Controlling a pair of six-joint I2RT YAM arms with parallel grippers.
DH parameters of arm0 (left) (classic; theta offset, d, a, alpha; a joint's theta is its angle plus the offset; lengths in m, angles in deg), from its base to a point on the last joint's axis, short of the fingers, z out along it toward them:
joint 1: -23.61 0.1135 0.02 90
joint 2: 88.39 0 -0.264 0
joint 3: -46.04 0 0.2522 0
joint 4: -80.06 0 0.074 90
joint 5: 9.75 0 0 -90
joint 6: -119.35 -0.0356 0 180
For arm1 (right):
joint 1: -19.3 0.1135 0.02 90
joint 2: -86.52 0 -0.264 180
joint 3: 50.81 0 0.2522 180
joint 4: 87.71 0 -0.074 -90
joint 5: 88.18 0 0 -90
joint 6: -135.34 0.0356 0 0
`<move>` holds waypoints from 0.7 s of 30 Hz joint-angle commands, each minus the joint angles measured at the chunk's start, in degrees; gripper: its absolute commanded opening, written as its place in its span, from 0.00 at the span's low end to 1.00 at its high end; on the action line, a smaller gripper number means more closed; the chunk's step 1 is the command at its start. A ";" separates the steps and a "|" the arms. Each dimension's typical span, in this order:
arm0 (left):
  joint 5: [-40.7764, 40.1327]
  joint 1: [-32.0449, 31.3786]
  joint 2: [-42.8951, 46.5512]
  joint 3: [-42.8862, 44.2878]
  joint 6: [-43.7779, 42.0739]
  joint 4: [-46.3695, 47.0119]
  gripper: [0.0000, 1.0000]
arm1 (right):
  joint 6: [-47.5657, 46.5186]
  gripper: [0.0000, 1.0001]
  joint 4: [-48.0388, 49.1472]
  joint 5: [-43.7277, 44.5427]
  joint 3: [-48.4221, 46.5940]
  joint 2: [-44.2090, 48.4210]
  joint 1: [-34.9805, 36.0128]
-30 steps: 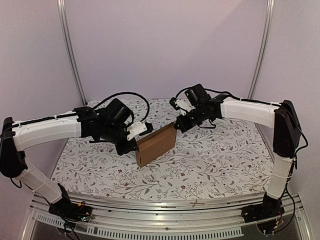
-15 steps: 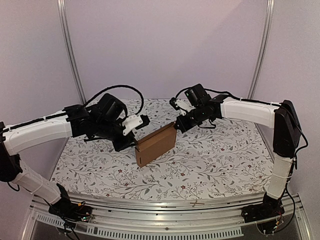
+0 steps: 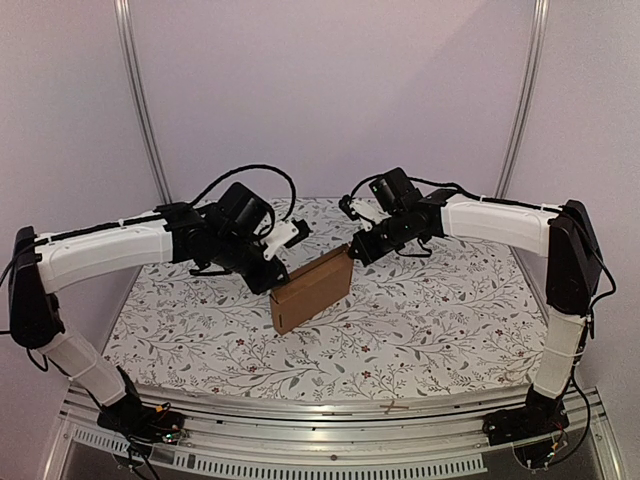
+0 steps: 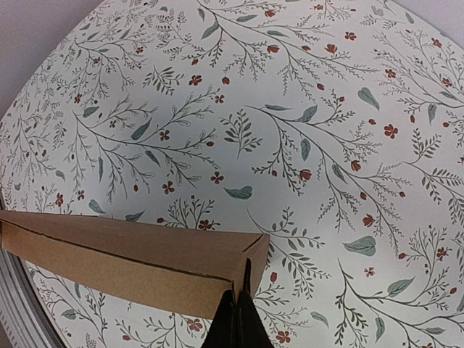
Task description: Fold the paper box
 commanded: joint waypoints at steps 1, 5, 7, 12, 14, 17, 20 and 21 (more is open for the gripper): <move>1.83 0.81 -0.12 0.57 1.05 -0.91 0.29 | -0.07 0.00 -2.63 -0.29 -0.26 -1.49 0.08; 2.03 0.78 0.44 -0.06 0.87 -0.67 0.28 | -0.04 0.00 -2.67 -0.38 -0.26 -1.67 0.10; 1.65 0.75 0.89 -0.25 1.30 -0.57 0.28 | 0.01 0.00 -2.63 -0.38 -0.35 -1.67 0.05; 0.76 0.73 4.93 -1.65 1.14 -0.18 0.30 | -0.07 0.00 -2.64 -0.29 -0.26 -1.59 0.10; 1.15 0.77 6.75 -2.84 0.07 -0.39 0.32 | -0.07 0.00 -2.75 -0.29 -0.28 -1.56 0.05; 1.79 0.82 7.84 -3.69 -1.28 -2.07 0.34 | -0.07 0.00 -2.69 -0.29 -0.27 -1.41 0.06; 2.65 0.80 7.50 -4.07 -2.14 -3.67 0.35 | 0.00 0.00 -2.76 -0.33 -0.35 -1.53 0.12; 2.66 0.81 7.34 -4.12 -2.21 -4.09 0.35 | -0.06 0.00 -2.70 -0.37 -0.35 -1.57 0.13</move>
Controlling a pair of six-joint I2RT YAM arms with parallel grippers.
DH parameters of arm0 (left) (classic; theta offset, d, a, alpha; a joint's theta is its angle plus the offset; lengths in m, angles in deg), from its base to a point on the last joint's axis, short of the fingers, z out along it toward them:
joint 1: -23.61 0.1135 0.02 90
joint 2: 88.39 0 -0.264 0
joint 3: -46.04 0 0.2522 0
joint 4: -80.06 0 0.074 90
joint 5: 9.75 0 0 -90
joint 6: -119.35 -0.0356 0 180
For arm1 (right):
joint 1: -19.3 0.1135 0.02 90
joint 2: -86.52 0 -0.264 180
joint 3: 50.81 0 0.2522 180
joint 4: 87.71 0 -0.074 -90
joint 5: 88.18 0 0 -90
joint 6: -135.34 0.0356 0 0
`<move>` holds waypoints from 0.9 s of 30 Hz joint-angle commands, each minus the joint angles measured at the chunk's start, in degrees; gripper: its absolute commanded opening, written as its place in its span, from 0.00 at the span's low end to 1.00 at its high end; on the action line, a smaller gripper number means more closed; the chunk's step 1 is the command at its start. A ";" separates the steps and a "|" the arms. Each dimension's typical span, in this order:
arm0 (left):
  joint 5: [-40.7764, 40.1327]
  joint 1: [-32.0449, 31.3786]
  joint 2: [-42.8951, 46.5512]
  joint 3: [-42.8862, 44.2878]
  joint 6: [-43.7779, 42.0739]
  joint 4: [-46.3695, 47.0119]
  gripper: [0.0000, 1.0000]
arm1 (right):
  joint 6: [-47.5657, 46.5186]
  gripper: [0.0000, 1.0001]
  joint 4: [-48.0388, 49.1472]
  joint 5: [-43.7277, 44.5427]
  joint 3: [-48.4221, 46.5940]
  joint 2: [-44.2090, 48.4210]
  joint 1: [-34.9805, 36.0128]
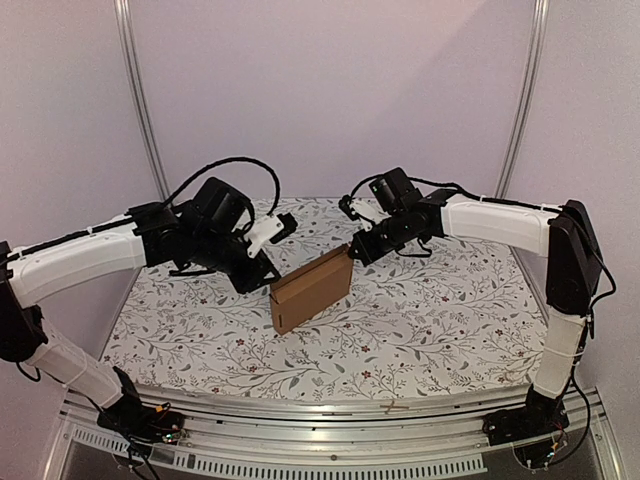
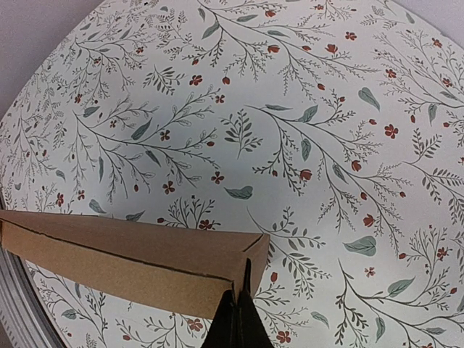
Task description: Fold the paper box
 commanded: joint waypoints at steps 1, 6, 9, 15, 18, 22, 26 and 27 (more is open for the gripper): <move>1.18 0.82 -0.45 -1.60 -1.75 -3.56 0.35 | -0.07 0.00 -2.67 -0.21 -0.35 -1.58 0.08; 1.51 0.81 -0.46 -2.19 -2.63 -3.40 0.34 | -0.07 0.00 -2.82 -0.20 -0.35 -1.54 0.07; 2.32 0.82 -0.46 -2.32 -2.92 -3.16 0.33 | -0.07 0.00 -2.82 -0.20 -0.35 -1.54 0.05; 3.04 0.82 -0.76 -3.34 -3.57 -2.32 0.35 | -0.03 0.00 -2.86 -0.29 -0.44 -1.67 0.11; 1.76 0.82 -1.23 -3.56 -4.29 -1.00 0.35 | -0.07 0.00 -2.82 -0.46 -0.35 -1.65 0.07; 1.91 0.82 -2.13 -2.81 -4.48 -0.39 0.35 | -0.07 0.00 -2.83 -0.55 -0.35 -1.67 0.10; 2.63 0.82 -3.17 -2.44 -4.45 0.27 0.34 | -0.07 0.00 -2.84 -0.55 -0.39 -1.67 0.05; 3.13 0.82 -3.49 -2.34 -4.37 0.28 0.33 | -0.07 0.00 -2.84 -0.55 -0.43 -1.67 0.05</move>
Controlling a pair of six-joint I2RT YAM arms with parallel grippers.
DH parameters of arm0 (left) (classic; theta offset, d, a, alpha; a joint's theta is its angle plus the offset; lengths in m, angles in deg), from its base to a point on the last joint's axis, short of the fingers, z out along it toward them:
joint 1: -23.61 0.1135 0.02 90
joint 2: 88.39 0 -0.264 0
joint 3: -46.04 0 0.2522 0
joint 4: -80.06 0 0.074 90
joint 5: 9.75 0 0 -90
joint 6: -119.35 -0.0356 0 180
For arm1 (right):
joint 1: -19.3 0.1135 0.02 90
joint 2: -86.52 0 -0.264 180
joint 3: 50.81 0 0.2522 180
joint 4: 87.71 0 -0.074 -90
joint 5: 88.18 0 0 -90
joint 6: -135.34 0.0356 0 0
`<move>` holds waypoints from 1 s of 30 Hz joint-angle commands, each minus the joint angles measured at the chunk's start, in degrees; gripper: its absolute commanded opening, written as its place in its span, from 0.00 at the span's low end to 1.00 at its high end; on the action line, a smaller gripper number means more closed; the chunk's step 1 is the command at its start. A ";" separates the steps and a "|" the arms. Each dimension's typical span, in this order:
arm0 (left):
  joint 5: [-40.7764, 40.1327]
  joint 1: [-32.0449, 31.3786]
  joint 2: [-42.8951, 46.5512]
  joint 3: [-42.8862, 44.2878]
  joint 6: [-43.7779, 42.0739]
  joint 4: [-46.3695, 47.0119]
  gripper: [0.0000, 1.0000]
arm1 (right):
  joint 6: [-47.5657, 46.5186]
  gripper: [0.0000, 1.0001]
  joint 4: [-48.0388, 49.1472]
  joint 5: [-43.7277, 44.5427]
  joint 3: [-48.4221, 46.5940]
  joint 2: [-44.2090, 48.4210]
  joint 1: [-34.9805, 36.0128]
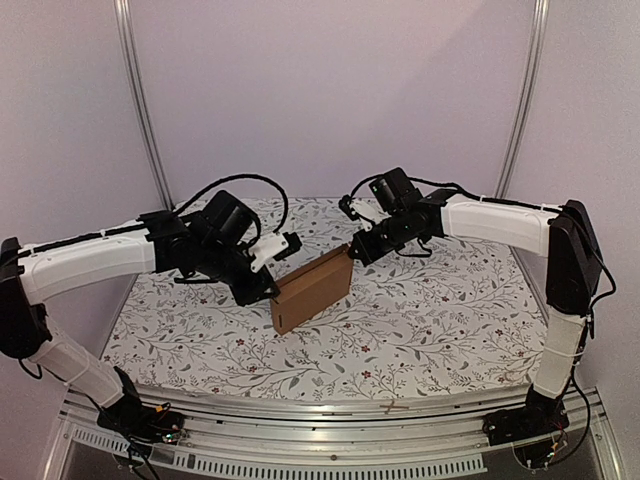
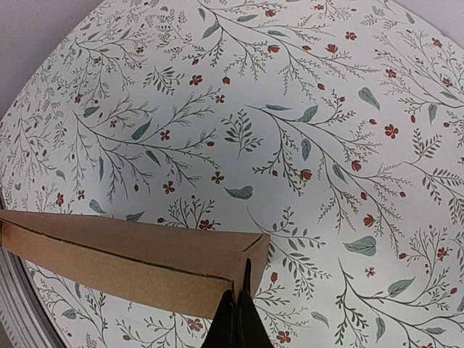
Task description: Fold the paper box
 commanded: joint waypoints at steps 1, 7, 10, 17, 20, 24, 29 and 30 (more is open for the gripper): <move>1.42 0.82 -1.75 0.44 -0.46 1.10 0.32 | -0.07 0.00 -2.82 -0.52 -0.37 -1.65 0.05; 1.33 0.81 -1.49 -0.35 0.19 1.72 0.29 | 0.02 0.00 -2.83 -0.62 -0.44 -1.73 0.05; 1.03 0.74 -0.92 -1.07 0.54 2.99 0.28 | 0.02 0.00 -2.77 -0.57 -0.44 -1.73 0.05; 1.04 0.64 -0.71 -1.55 0.88 4.28 0.25 | 0.02 0.00 -2.69 -0.55 -0.41 -1.91 0.05; 0.69 0.20 -0.44 -1.95 1.30 5.08 0.24 | -0.05 0.00 -2.64 -0.53 -0.35 -1.95 0.10; -1.27 -1.24 0.58 -3.33 1.45 7.10 0.22 | 0.01 0.00 -2.58 -0.57 -0.34 -2.08 0.07; -2.30 -2.28 0.93 -4.19 1.19 7.83 0.22 | 0.02 0.00 -2.64 -0.62 -0.44 -2.07 0.06; -2.76 -2.61 0.92 -4.28 1.24 7.85 0.22 | 0.02 0.00 -2.58 -0.59 -0.36 -2.08 0.06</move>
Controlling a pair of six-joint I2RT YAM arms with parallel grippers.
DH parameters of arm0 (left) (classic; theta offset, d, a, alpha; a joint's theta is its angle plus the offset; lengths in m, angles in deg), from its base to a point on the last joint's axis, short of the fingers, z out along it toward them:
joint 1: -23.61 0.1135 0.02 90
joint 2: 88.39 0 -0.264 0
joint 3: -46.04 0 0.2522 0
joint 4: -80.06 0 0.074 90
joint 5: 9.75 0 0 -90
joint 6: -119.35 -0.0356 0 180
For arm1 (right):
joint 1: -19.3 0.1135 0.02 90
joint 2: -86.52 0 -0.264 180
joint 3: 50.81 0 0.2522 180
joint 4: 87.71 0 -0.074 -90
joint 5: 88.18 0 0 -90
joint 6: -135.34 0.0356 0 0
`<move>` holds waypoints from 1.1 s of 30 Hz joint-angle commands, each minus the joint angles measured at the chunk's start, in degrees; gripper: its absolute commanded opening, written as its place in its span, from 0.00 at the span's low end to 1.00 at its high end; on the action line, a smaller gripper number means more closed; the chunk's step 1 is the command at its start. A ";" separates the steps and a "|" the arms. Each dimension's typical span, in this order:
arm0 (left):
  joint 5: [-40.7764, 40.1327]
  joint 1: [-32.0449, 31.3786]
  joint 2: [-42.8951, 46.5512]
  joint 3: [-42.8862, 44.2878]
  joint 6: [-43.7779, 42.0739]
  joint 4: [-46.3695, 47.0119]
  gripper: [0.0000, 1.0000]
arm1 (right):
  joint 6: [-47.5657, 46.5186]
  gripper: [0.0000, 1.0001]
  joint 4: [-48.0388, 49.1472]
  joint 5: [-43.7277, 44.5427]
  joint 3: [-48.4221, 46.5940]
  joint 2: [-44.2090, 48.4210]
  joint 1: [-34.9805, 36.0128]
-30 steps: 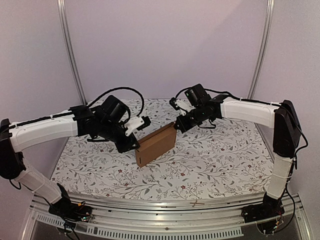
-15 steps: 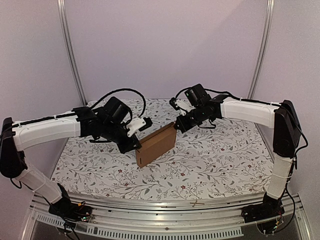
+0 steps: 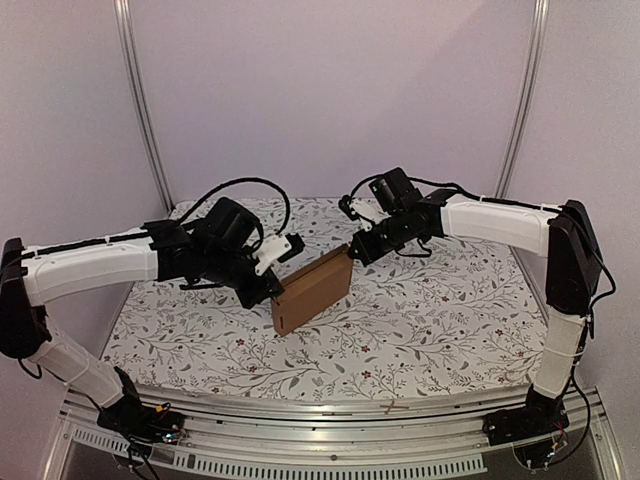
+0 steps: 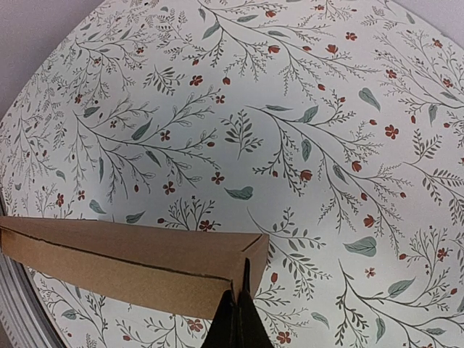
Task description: Fold the paper box
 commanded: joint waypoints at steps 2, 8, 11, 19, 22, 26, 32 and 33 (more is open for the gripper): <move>-1.65 -1.78 0.97 -1.35 0.11 1.83 0.22 | 0.02 0.00 -2.68 -0.65 -0.30 -1.92 0.06; -4.67 -3.02 0.74 -2.08 0.68 4.40 0.21 | 0.28 0.00 -2.69 -0.79 -0.39 -2.08 0.07; -4.73 -3.19 0.51 -2.08 0.88 5.30 0.21 | 0.20 0.00 -2.67 -0.75 -0.39 -2.09 0.14; -6.05 -4.24 1.32 -3.13 0.48 5.19 0.21 | 0.15 0.00 -2.69 -0.66 -0.33 -2.00 0.16; -7.34 -5.91 2.15 -4.33 0.48 6.58 0.21 | -0.10 0.00 -2.40 -1.01 -0.02 -2.08 0.15; -9.81 -7.53 2.74 -5.61 0.63 8.20 0.21 | -0.66 0.00 -1.45 -0.66 1.13 -1.74 0.15; -12.15 -9.51 2.22 -6.25 0.45 9.31 0.21 | -0.74 0.00 -0.79 -0.84 1.72 -1.89 0.09; -12.85 -9.71 2.17 -6.29 0.25 9.21 0.21 | -0.76 0.00 -0.69 -0.82 1.72 -1.90 0.09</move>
